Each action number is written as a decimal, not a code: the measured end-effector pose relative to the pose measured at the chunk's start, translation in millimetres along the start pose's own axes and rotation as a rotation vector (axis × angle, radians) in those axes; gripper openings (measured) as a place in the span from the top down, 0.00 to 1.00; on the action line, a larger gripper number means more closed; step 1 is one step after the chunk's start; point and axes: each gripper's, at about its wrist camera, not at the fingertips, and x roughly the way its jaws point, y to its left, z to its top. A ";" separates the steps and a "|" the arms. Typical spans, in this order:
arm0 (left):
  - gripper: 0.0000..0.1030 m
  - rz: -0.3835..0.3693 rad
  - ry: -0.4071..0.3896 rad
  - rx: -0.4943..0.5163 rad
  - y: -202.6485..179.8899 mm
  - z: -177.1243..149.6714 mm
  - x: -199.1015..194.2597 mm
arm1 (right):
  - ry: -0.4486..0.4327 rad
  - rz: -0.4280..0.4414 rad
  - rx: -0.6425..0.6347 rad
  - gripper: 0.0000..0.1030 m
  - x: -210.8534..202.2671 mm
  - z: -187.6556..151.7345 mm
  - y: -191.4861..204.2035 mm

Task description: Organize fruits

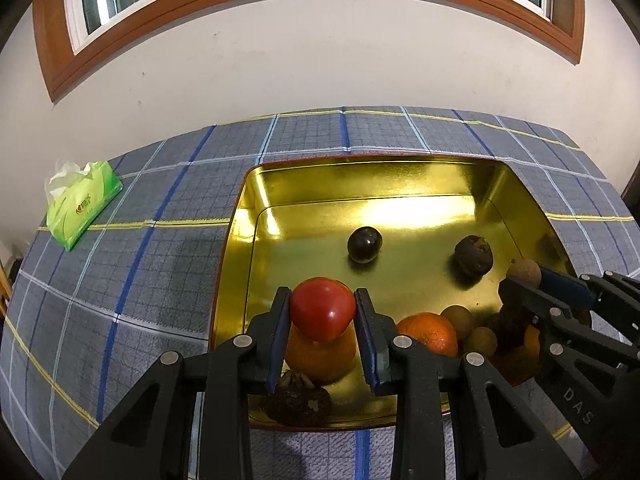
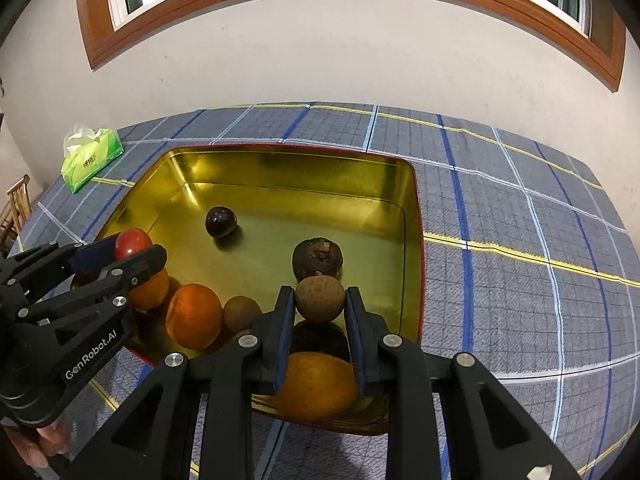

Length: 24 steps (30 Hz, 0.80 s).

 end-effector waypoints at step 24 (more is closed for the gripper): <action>0.54 0.010 -0.001 -0.057 9.8 -17.9 -32.9 | -0.048 -0.050 0.013 0.26 -43.6 -9.9 9.8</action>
